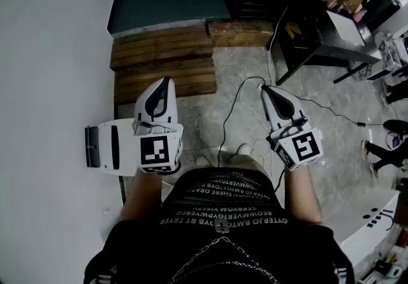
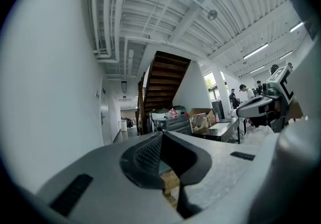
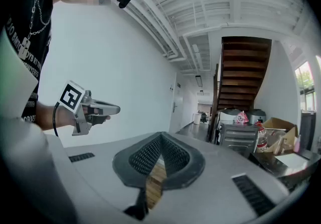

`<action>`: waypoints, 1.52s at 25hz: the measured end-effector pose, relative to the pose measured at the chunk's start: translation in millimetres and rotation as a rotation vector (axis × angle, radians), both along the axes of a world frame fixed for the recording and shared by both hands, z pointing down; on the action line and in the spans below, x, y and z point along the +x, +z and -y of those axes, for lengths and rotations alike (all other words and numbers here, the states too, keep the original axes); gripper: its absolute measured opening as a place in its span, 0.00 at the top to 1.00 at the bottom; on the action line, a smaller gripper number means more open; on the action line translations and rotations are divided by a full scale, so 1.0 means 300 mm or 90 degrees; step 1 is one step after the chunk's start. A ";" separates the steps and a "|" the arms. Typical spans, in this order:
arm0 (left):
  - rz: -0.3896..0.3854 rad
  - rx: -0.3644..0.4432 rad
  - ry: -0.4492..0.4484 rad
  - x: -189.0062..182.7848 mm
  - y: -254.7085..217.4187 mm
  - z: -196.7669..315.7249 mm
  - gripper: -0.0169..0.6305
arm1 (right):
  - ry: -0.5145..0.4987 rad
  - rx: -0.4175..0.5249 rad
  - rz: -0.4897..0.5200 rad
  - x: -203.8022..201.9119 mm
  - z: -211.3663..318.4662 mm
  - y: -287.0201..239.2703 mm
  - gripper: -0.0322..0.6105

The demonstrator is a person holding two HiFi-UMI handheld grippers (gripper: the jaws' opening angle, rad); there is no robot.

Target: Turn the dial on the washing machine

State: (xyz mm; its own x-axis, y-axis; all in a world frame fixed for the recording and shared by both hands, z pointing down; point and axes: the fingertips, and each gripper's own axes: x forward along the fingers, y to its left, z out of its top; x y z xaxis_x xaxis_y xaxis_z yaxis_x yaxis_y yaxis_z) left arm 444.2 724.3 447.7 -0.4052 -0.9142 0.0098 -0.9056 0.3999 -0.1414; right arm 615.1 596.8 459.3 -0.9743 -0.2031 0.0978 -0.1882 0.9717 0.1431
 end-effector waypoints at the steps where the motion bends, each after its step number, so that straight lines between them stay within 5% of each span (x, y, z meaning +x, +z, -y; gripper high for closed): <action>1: 0.000 0.001 0.001 0.002 -0.004 -0.003 0.96 | 0.000 0.001 -0.001 -0.003 -0.002 -0.002 0.96; 21: -0.035 -0.013 -0.029 -0.120 0.050 -0.003 0.96 | -0.022 -0.014 0.007 -0.153 0.060 0.024 0.95; 25: -0.026 -0.014 -0.039 -0.158 0.061 0.016 0.96 | -0.033 -0.026 0.020 -0.203 0.098 0.050 0.87; 38: -0.046 -0.058 -0.044 -0.387 0.134 0.382 0.96 | -0.072 -0.068 -0.019 -0.448 0.420 0.153 0.88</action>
